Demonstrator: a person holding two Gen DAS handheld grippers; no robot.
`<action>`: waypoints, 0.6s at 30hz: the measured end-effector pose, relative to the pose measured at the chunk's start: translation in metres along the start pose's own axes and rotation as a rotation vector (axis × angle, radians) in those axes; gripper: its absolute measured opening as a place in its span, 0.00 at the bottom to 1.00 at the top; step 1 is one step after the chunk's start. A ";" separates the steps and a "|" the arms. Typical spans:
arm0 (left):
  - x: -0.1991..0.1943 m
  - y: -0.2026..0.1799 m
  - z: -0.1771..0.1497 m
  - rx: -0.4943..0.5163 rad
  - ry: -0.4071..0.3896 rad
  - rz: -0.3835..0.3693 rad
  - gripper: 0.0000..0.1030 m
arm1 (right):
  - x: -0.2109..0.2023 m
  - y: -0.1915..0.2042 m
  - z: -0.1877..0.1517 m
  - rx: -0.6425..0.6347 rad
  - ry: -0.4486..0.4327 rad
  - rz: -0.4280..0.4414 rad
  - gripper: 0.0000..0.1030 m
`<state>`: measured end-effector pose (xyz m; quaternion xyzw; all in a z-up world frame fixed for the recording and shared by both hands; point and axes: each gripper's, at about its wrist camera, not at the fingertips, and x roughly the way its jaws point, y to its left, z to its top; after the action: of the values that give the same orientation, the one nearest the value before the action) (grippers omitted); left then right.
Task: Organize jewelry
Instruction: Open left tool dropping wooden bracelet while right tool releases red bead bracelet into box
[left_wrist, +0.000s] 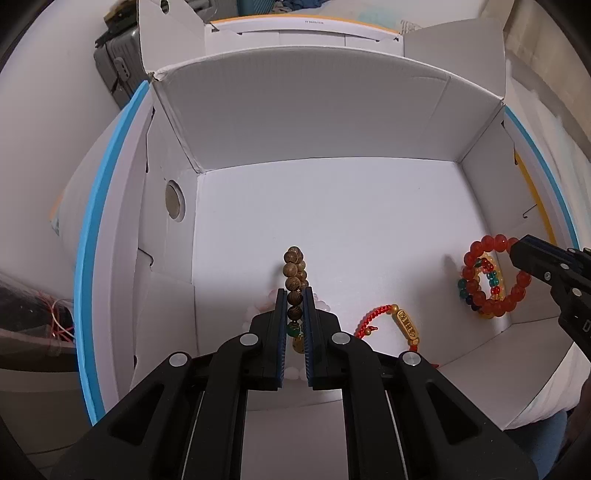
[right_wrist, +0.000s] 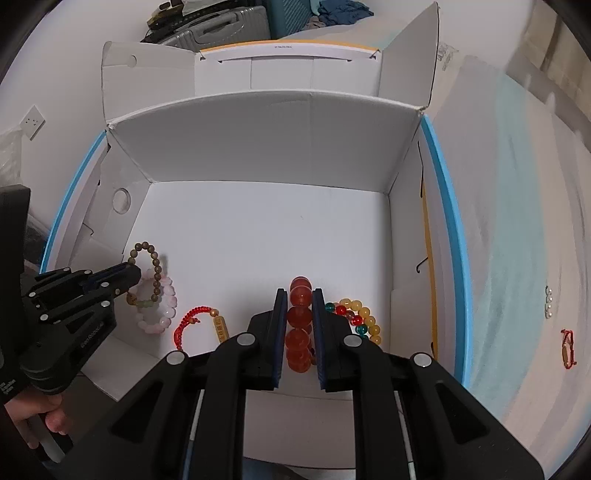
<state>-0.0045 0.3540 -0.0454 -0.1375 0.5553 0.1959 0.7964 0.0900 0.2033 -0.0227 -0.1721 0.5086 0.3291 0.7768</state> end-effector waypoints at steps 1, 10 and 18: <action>0.000 0.000 0.001 0.002 0.001 0.002 0.07 | 0.001 0.000 0.000 0.000 0.002 0.001 0.12; -0.004 -0.001 0.002 -0.015 -0.005 0.007 0.18 | 0.001 0.003 -0.001 -0.012 0.004 -0.006 0.15; -0.018 -0.006 0.003 -0.016 -0.052 0.026 0.52 | -0.008 0.002 -0.003 0.002 -0.020 -0.001 0.56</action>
<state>-0.0052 0.3471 -0.0272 -0.1316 0.5348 0.2144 0.8067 0.0841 0.2000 -0.0167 -0.1683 0.5012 0.3296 0.7822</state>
